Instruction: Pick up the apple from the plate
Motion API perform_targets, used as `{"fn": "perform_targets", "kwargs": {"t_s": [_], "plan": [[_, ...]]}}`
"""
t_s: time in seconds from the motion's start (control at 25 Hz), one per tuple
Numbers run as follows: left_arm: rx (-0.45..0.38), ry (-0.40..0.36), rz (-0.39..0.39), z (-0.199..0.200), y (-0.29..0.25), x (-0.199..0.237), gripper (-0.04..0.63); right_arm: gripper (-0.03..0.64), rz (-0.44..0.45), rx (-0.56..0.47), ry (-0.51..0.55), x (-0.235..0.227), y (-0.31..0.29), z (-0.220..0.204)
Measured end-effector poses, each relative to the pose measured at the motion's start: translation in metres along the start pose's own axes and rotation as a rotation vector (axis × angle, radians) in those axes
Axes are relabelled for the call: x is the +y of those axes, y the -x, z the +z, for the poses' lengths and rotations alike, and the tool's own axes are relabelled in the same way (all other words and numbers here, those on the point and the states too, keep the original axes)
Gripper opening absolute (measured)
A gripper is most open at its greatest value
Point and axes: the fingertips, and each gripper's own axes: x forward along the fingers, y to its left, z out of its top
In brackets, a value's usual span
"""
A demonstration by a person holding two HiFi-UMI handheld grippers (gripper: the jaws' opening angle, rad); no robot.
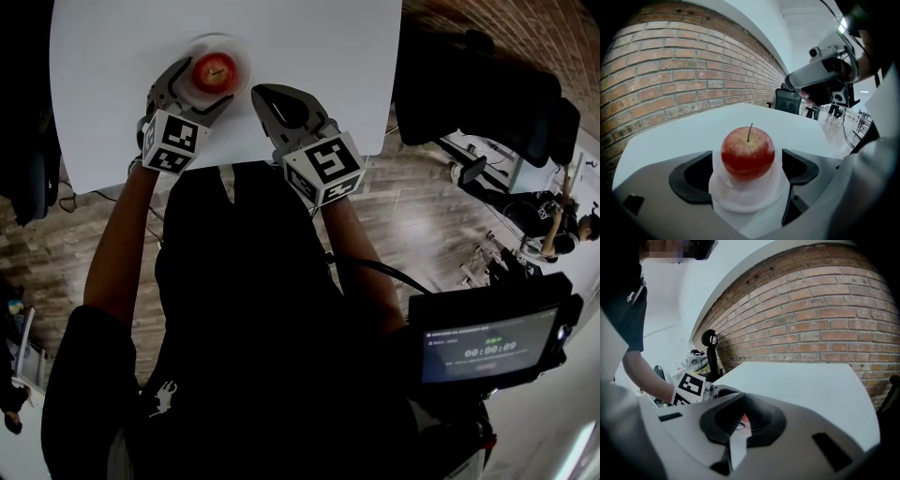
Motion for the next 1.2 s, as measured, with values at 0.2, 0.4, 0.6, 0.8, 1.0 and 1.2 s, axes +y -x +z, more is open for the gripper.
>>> {"fn": "perform_targets", "kwargs": {"t_s": [0.2,0.4,0.6,0.8,1.0,1.2], "plan": [[0.002,-0.007,-0.004,-0.002,-0.005,0.001,0.453,0.003,-0.012,0.005,-0.002,-0.003,0.002,-0.002],[0.002,-0.009,-0.009,0.0,-0.01,0.0,0.453,0.003,-0.02,0.006,-0.007,-0.004,0.003,-0.002],[0.016,-0.02,-0.016,-0.002,-0.015,-0.001,0.453,0.003,-0.023,0.002,-0.009,-0.005,0.003,-0.002],[0.023,-0.034,0.002,-0.004,-0.017,0.003,0.451,0.003,-0.025,0.002,-0.007,-0.005,0.004,-0.003],[0.036,-0.047,0.005,-0.006,-0.018,0.005,0.439,0.003,-0.027,-0.001,-0.008,-0.006,0.003,-0.002],[0.035,-0.045,0.008,-0.008,-0.016,0.009,0.407,0.003,-0.025,-0.009,-0.002,-0.007,0.002,0.0]]}}
